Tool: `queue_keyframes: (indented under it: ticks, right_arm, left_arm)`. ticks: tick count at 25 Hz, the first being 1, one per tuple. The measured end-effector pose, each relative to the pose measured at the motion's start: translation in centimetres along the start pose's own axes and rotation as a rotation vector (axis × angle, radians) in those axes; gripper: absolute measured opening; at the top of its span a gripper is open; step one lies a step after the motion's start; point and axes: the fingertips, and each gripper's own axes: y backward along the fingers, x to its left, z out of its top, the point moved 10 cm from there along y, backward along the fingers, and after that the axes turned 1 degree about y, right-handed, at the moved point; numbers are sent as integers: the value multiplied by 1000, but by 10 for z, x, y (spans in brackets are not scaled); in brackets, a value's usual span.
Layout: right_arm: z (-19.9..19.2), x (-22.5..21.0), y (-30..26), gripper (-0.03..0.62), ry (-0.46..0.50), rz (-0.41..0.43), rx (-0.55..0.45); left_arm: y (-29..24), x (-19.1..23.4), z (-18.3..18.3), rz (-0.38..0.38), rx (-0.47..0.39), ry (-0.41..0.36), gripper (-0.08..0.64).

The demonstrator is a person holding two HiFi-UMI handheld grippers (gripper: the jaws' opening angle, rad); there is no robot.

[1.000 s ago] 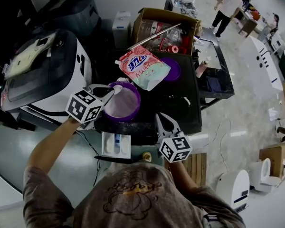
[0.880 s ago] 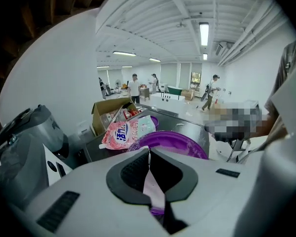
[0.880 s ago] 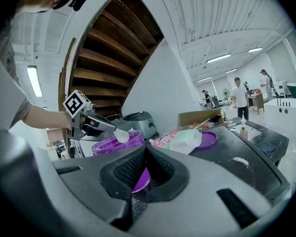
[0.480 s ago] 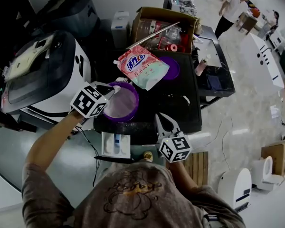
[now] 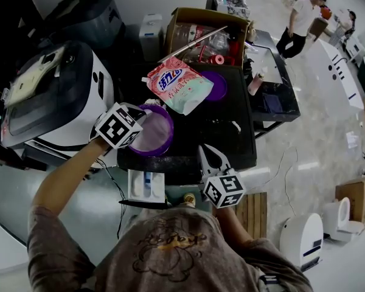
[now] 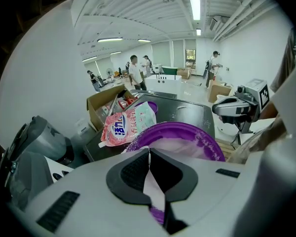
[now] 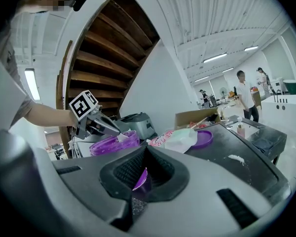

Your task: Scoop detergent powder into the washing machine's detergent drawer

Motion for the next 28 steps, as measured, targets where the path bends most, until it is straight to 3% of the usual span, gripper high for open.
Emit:
queue_keyframes:
  ticks: [12, 28]
  right_arm:
    - [0, -6, 7, 0, -11, -15, -12]
    - [-3, -11, 16, 0, -21, -41, -15]
  left_arm:
    - [-14, -8, 9, -16, 49, -51, 24]
    - [-26, -24, 15, -113, 56, -60, 23]
